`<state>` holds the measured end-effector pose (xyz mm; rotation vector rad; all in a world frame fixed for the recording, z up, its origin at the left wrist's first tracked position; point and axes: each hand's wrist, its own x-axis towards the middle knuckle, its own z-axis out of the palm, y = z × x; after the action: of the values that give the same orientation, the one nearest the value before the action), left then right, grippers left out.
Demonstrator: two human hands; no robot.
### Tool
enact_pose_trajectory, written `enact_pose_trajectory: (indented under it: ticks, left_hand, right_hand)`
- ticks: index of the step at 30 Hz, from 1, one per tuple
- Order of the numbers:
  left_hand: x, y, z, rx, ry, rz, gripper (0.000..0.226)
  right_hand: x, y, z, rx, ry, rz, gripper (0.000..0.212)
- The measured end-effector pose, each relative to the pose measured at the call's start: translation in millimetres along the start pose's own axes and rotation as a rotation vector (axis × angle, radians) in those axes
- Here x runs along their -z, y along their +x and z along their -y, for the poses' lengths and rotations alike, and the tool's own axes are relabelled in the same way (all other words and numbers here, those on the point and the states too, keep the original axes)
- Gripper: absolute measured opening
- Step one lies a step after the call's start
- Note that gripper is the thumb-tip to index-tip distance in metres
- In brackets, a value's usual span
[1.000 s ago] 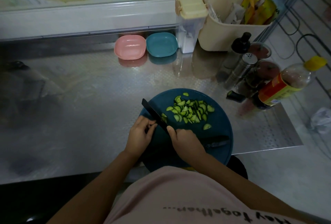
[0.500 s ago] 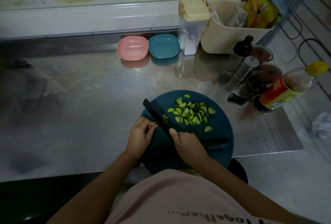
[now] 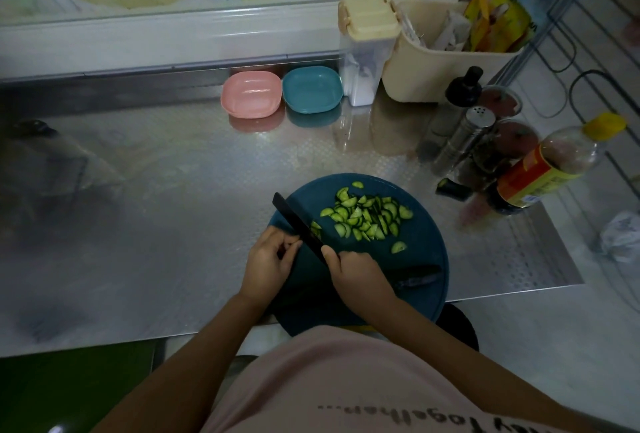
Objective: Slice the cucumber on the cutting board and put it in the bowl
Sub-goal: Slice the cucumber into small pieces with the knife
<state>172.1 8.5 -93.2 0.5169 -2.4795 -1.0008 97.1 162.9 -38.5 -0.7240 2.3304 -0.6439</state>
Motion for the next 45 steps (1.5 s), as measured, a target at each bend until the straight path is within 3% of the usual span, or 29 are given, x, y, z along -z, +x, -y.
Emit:
enact_pose_trajectory:
  ticks: [7,17,27,32,35,45]
  left_hand:
    - [3.7,1.1,-3.0,0.018,-0.052,-0.012,0.01]
    - [2.7,1.8,-5.0,0.126,-0.116,-0.03,0.013]
    - [4.9,5.4,-5.8,0.24,-0.189,0.013,0.014]
    - [5.1,7.0,-6.2,0.286,-0.217,0.021,0.022]
    - [5.4,7.2,-8.9,0.305,-0.229,0.02,0.024]
    - [5.2,15.6,-11.9,0.505,-0.327,0.042,0.016]
  right_hand:
    - [-4.9,-0.5,-6.6,0.05,0.05,-0.096,0.054]
    - [-3.7,-2.9,-6.7,0.08,0.03,-0.07,0.063]
    - [-4.5,-2.8,-6.0,0.055,0.005,-0.05,0.051]
    - [-8.7,-5.4,-1.4,0.042,-0.06,-0.078,0.07]
    - [-7.1,-5.9,-1.2,0.044,-0.074,-0.105,0.052]
    - [-7.8,2.2,0.6,0.075,-0.049,-0.072,0.056]
